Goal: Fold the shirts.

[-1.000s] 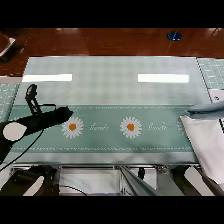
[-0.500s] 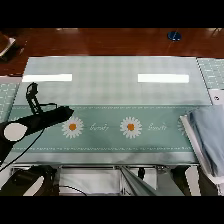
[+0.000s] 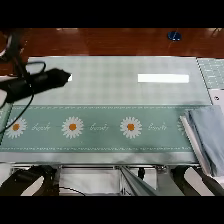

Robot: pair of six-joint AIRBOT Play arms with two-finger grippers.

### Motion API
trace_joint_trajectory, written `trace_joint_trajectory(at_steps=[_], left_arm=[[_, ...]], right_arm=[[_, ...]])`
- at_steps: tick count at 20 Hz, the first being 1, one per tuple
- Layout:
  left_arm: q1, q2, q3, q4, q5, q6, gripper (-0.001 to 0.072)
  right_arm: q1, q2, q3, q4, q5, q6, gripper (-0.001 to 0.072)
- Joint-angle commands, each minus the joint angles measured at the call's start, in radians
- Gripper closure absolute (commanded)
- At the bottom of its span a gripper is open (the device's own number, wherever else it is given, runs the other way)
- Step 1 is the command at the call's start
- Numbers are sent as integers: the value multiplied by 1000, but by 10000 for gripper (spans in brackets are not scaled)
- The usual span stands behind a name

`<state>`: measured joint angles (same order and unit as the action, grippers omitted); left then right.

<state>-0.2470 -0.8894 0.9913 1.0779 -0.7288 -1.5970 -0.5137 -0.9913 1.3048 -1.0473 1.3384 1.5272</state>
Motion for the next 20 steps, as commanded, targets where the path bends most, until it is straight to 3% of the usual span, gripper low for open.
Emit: trace_joint_trajectory(at_steps=[1, 4, 6, 20], left_arm=[[-18, -174, 216, 87, -143, 67, 690], [-36, -269, 207, 183, -246, 64, 690], [-36, -298, 207, 183, -308, 63, 689], [-36, -305, 207, 176, -334, 56, 689]], right_arm=[[474, -108, 2, -260, -267, -77, 680], [686, -259, -57, -646, -285, 183, 681], [697, -351, -94, -693, -233, 267, 681], [697, -383, -121, -690, -239, 274, 680]])
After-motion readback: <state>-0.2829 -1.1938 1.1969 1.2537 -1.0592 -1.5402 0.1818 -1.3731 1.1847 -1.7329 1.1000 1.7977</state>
